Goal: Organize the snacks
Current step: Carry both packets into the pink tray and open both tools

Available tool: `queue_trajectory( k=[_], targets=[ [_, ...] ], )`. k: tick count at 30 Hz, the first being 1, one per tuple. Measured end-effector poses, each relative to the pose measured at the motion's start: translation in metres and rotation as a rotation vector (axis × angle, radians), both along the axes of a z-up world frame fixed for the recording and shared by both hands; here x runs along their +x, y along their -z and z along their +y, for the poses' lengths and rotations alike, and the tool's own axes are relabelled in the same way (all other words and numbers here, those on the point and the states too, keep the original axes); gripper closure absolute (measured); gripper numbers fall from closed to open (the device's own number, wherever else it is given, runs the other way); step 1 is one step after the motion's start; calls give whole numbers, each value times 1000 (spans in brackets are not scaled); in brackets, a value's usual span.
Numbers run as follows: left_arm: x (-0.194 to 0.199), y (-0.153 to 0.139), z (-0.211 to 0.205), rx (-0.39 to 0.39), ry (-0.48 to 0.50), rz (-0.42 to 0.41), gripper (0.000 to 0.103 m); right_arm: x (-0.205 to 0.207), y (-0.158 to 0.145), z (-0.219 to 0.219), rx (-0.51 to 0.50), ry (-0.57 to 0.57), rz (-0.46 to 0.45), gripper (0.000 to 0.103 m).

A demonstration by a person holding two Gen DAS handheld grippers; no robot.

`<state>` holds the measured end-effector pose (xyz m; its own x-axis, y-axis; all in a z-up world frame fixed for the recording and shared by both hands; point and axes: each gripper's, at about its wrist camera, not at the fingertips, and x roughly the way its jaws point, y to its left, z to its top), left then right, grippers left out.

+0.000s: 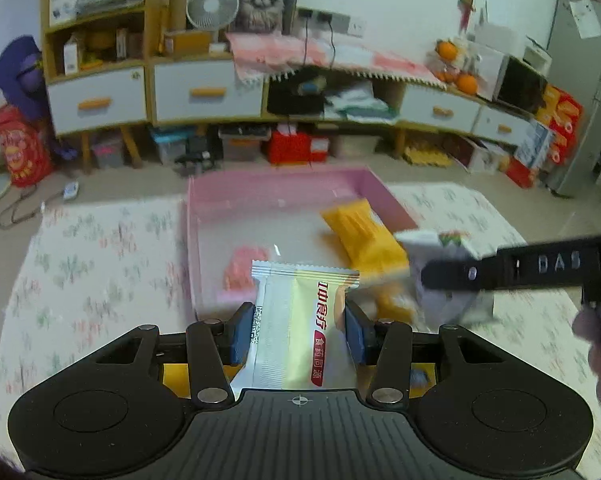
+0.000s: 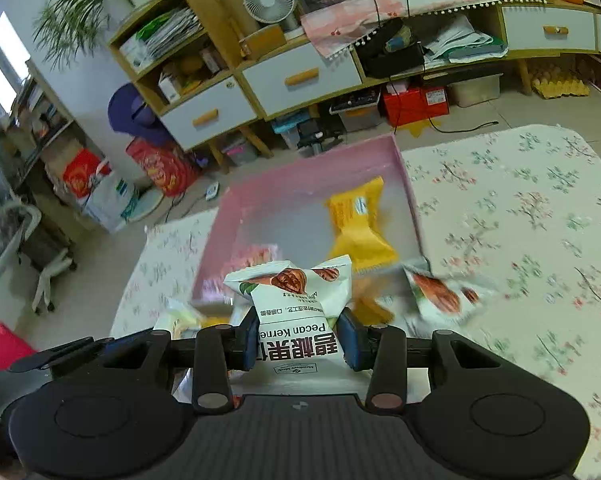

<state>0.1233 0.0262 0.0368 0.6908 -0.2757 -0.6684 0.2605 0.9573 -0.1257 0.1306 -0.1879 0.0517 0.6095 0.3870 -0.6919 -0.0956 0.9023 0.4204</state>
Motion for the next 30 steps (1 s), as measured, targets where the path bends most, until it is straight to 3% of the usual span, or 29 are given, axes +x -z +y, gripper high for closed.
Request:
queue_trajectory(
  k=[10,13,17,23,30],
  targets=[
    [85,18,-3,32,-46,-73,58,71,20,13,19,34,-36,94],
    [91,27,0,9,-51,-105,58,82,30,13,25,35,-40,94],
    [108,42,1,3,-74,-84,58,93,41,11,3,38,-42,94],
    [117,53,-11,76,-75,-104,58,102,43,9,-16,49,-65,94],
    [123,59,-5,65,-85,-81,58,106,44,5,-27,57,-89,94]
  ],
)
